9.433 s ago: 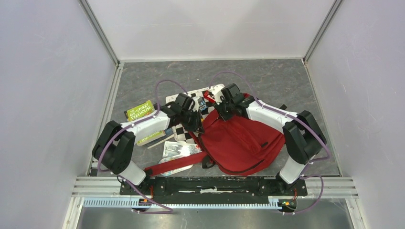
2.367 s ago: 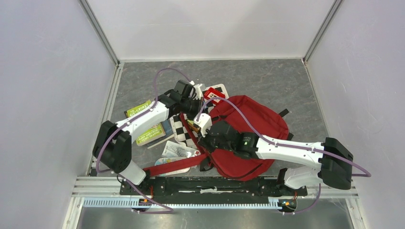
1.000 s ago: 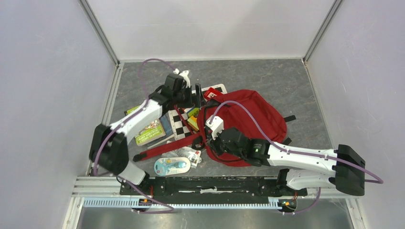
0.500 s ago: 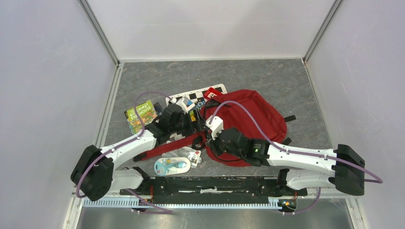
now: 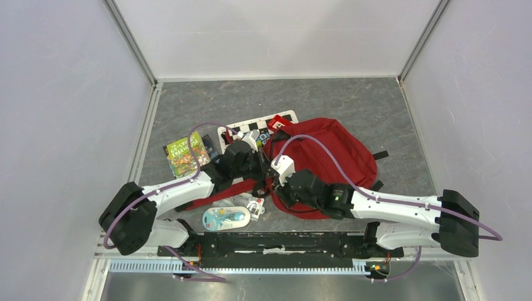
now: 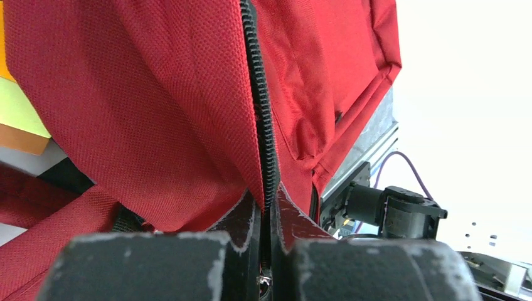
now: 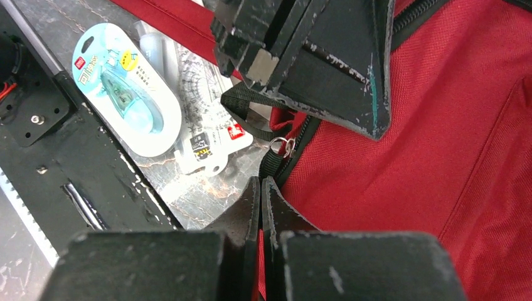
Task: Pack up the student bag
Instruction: Unzip the student bag at the center of the board.
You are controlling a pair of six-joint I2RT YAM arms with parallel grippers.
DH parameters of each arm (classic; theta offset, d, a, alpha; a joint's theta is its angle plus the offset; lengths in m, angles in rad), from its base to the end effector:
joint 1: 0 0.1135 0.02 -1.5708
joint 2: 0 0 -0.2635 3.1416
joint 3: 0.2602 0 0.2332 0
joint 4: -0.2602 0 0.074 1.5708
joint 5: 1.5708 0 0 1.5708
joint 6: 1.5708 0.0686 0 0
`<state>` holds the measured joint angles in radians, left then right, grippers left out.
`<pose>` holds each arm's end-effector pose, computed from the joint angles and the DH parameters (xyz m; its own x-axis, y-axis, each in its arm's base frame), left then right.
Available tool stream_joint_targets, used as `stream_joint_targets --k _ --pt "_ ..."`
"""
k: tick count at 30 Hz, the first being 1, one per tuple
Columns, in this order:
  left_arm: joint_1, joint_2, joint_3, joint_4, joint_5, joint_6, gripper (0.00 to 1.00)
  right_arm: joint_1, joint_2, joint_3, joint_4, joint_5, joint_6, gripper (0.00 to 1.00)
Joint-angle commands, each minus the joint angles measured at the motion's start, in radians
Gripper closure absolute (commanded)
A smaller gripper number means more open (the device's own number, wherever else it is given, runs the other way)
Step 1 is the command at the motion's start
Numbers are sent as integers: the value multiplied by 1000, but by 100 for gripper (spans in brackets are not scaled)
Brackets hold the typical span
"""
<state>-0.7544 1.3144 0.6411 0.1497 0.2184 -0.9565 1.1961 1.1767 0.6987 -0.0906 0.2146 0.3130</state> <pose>0.2003 -0.2086 0.2043 -0.8681 -0.2789 -0.4106 0.1664 0.6158 -0.7701 0.1107 0.2416 0.2305 -0.4473 -0.3152 -0.8370 -0.7419 0.6534 0.1504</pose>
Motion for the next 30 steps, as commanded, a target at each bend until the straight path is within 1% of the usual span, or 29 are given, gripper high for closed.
stream_joint_targets --k 1,3,5,7,13,18,23,26,27,29,30 --pt "-2 -6 125 -64 -25 94 98 8 -31 -24 -14 41 9 100" --pt "-1 -4 181 -140 -35 149 98 8 -37 -38 -8 38 5 100" --pt "3 0 247 -250 -42 224 98 8 -37 -42 -10 25 6 100" --pt "12 7 297 -336 -75 287 98 8 -32 -45 -14 5 21 100" --pt "87 75 414 -467 -62 417 98 17 -63 -80 3 -26 89 100" --pt "150 137 472 -483 -25 455 98 22 -74 -98 -27 -32 93 100" --pt "203 204 523 -476 -23 474 98 25 -84 -120 -44 -26 102 100" --pt "211 249 555 -498 -21 482 97 25 -91 -129 -39 -22 115 100" --pt "211 251 551 -494 -15 474 94 26 -91 -131 -32 -22 116 100" --pt "211 236 517 -471 -3 448 78 26 -88 -128 -18 -19 112 100" --pt "211 218 499 -462 1 436 66 26 -83 -124 -13 -17 105 100"
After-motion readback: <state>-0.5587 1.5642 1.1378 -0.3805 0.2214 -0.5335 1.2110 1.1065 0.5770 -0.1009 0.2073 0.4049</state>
